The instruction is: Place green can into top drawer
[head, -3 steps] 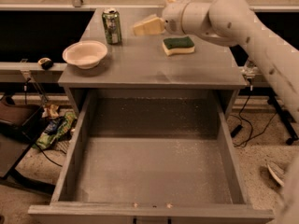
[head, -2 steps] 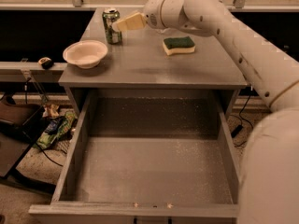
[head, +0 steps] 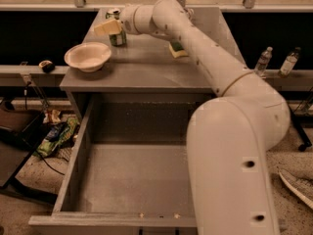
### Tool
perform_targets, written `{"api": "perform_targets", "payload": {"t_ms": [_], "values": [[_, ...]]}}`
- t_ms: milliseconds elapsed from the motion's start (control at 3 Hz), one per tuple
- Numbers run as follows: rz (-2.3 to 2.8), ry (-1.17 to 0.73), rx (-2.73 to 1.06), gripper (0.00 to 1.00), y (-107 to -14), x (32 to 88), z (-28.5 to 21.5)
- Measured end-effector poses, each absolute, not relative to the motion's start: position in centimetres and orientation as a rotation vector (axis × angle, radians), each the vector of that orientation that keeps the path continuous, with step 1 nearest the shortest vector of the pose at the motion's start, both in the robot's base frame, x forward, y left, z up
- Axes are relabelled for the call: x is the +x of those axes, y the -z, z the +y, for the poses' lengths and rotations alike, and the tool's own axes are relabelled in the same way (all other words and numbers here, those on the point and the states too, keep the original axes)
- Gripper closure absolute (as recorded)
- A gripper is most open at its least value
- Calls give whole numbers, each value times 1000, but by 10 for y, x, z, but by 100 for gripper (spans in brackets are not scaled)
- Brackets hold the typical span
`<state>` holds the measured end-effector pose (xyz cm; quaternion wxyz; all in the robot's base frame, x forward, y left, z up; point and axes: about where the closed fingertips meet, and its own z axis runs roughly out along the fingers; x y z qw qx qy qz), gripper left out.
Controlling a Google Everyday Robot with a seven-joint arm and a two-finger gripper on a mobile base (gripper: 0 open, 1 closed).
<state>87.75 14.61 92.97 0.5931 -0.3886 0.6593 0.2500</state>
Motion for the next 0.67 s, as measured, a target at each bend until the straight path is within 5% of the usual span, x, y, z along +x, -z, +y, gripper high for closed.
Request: {"api": "perform_targets", "payload": {"t_ms": [333,667], "values": [[1503,-614,-856,0,-926,901,168],[1492,-598,-824,19,-923,923,179]]}}
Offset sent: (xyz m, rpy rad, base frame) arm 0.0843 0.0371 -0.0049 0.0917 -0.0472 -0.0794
